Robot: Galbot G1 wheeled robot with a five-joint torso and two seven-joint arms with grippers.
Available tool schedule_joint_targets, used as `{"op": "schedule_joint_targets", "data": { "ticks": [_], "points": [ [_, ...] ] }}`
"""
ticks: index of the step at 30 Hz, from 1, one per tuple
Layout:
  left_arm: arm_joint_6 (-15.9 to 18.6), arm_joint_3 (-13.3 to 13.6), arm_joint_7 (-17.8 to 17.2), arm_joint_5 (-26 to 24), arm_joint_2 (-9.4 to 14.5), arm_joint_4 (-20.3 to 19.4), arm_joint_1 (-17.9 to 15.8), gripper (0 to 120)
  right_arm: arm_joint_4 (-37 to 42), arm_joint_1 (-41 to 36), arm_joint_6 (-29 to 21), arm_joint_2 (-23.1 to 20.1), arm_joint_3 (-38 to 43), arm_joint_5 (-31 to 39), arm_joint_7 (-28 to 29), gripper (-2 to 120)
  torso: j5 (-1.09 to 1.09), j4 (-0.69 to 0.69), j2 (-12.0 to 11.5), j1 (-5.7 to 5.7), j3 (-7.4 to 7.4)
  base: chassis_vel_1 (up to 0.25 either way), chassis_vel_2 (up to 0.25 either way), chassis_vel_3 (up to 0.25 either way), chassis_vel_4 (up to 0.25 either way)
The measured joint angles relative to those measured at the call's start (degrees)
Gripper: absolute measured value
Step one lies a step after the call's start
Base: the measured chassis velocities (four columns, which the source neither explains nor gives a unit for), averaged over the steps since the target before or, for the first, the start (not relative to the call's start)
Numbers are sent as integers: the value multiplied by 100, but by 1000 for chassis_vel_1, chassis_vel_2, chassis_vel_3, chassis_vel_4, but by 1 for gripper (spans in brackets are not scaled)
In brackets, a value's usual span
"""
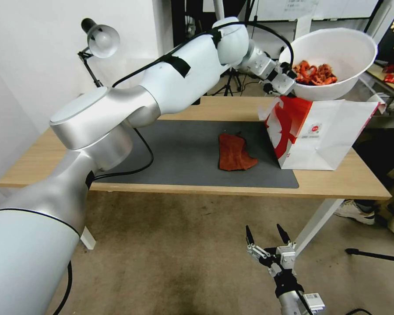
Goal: Sweep shrimp from table into container with towel, then put container into takeout bag.
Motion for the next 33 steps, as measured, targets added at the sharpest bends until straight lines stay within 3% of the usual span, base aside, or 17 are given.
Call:
{"op": "schedule_joint_targets", "data": {
  "ticks": [1, 8, 14, 16, 17, 20, 21, 24, 25, 28, 29, 32, 33],
  "points": [
    [0, 0, 0, 0, 0, 0, 0, 38, 0, 0, 0, 0, 0, 0, 0, 100, 0, 0, 0, 0, 0, 0, 0, 0, 0],
    [38, 59, -77, -89, 1, -97, -17, 68, -29, 19, -5, -10, -10, 4, 0, 100, 0, 0, 0, 0, 0, 0, 0, 0, 0],
    [79, 70, -91, -183, 0, -113, -15, 85, -45, 28, -5, -41, -11, 18, 0, 100, 0, -1, 0, 0, 0, 0, 0, 0, 0],
    [226, 48, -88, -581, 1, -67, -15, 96, -58, 47, -9, -54, -19, 27, -1, 100, 0, 0, 0, 0, 0, 0, 0, 0, 0],
    [226, 48, -88, -581, 1, -67, -15, 96, -58, 47, -9, -54, -19, 27, -1, 100, 0, 0, 0, 0, 0, 0, 0, 0, 0],
    [802, 63, -89, -1832, 3, 96, -8, 106, -94, 88, -16, -54, -42, 30, 0, 100, 0, -1, 1, 0, 0, 0, 0, 0, 0],
    [802, 63, -89, -1832, 3, 96, -8, 106, -94, 88, -16, -54, -42, 30, 0, 100, 0, -1, 1, 0, 0, 0, 0, 0, 0],
    [1574, 138, -346, -2861, 9, 353, 35, 112, -115, 95, -17, -58, -54, 33, 0, 100, 0, 0, 0, 0, 1, 0, 0, 0, 0],
    [1574, 138, -346, -2861, 9, 353, 35, 112, -115, 95, -17, -58, -54, 33, 0, 100, 0, 0, 0, 0, 1, 0, 0, 0, 0],
    [2497, 133, -913, -4130, 14, 482, 76, 115, -147, 95, -12, -84, -50, 41, 0, 100, 0, 1, 0, 0, 1, 0, 0, 0, 0],
    [2497, 133, -913, -4130, 14, 482, 76, 115, -147, 95, -12, -84, -50, 41, 0, 100, 0, 1, 0, 0, 1, 0, 0, 0, 0],
    [3779, -34, -2156, -6056, 55, 313, 265, 114, -179, 119, -6, -95, -51, 54, 3, 100, 0, -1, 0, 0, 1, 0, 0, 0, 0],
    [3779, -34, -2156, -6056, 55, 313, 265, 114, -179, 119, -6, -95, -51, 54, 3, 100, 0, -1, 0, 0, 1, 0, 0, 0, 0]
  ]
}}
